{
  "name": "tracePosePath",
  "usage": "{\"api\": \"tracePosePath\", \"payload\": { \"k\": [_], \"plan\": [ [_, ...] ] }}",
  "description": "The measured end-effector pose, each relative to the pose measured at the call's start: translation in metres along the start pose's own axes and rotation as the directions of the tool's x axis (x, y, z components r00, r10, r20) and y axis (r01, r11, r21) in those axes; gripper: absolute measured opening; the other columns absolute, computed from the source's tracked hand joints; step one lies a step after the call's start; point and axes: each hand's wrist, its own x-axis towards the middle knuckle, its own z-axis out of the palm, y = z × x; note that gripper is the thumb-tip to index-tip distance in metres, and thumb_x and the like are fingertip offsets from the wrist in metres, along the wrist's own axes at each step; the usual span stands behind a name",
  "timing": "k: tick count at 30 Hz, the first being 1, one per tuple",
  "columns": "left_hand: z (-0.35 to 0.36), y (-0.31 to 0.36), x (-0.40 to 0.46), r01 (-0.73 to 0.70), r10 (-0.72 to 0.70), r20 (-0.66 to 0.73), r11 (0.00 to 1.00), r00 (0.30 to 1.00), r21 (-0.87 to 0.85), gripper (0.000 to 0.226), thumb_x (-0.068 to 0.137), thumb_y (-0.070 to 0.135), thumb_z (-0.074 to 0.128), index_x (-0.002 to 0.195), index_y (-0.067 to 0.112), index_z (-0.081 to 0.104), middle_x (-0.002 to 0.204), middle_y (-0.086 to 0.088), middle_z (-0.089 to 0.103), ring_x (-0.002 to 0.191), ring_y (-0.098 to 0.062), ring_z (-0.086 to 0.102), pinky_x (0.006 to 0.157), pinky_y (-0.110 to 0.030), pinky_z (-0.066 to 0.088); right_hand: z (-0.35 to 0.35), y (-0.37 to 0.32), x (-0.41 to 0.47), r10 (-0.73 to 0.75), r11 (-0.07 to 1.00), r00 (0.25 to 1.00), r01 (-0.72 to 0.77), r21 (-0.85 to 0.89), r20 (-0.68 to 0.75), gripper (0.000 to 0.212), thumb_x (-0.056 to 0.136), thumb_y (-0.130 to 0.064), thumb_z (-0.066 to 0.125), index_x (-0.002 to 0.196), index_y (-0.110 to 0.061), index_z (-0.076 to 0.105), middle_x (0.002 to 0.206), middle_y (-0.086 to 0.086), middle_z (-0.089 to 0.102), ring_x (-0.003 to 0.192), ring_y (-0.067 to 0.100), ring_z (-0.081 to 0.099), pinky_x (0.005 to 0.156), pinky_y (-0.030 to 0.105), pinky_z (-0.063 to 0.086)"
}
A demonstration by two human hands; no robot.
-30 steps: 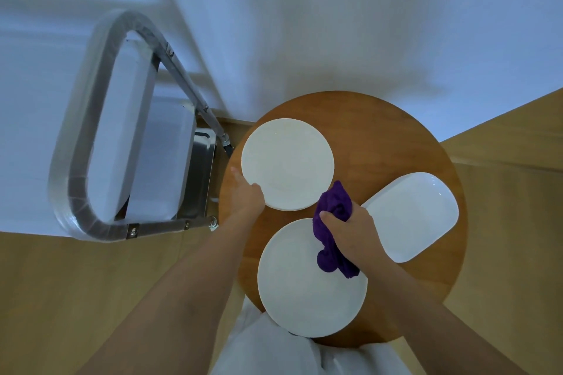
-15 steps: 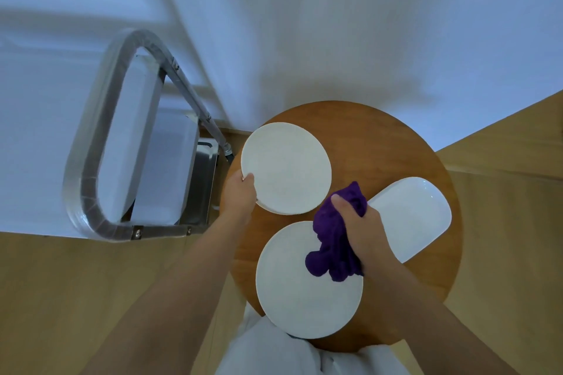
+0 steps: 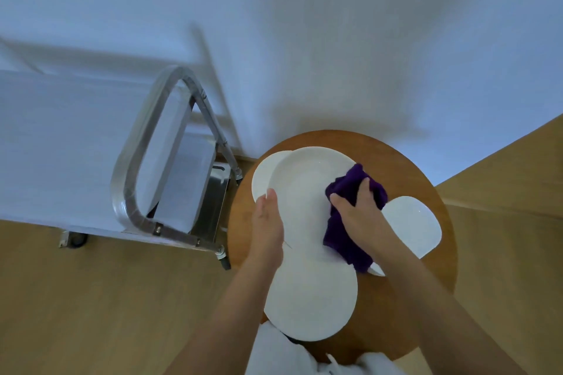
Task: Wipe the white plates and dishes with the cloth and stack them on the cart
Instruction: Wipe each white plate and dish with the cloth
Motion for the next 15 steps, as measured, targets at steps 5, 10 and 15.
{"api": "tracePosePath", "payload": {
  "k": [5, 10, 15],
  "plan": [
    [0.004, 0.007, -0.043, -0.205, 0.198, 0.1, 0.977, 0.975, 0.064, 0.02, 0.1, 0.048, 0.035, 0.092, 0.037, 0.049, 0.089, 0.01, 0.057, 0.081, -0.009, 0.057, 0.044, -0.01, 0.045, 0.017, 0.014, -0.001, -0.271, 0.898, 0.934, 0.159, -0.41, -0.233, 0.056, 0.098, -0.044, 0.028, 0.149, -0.027, 0.012, 0.156, 0.003, 0.017, 0.142, 0.029, 0.012, 0.113, 0.051, 0.007],
    [0.004, 0.015, -0.066, -0.31, 0.296, 0.12, 0.944, 0.947, 0.113, 0.017, 0.1, 0.046, 0.037, 0.091, 0.038, 0.049, 0.086, 0.013, 0.059, 0.077, -0.005, 0.06, 0.047, -0.009, 0.045, 0.022, -0.003, -0.004, -0.461, 0.836, 0.859, 0.336, -0.434, -0.224, 0.053, 0.098, -0.041, 0.025, 0.148, -0.027, 0.018, 0.154, 0.005, 0.024, 0.141, 0.029, 0.017, 0.112, 0.048, 0.021],
    [-0.001, 0.025, -0.067, -0.331, 0.322, 0.094, 0.938, 0.942, 0.099, 0.025, 0.099, 0.05, 0.033, 0.104, 0.036, 0.052, 0.097, 0.016, 0.06, 0.092, -0.003, 0.057, 0.062, -0.011, 0.041, 0.042, -0.008, -0.029, -0.646, 0.707, 0.763, 0.582, -0.402, -0.032, 0.061, 0.09, -0.044, 0.011, 0.146, -0.027, 0.027, 0.151, -0.003, 0.032, 0.141, 0.02, 0.019, 0.112, 0.042, 0.021]
  ]
}}
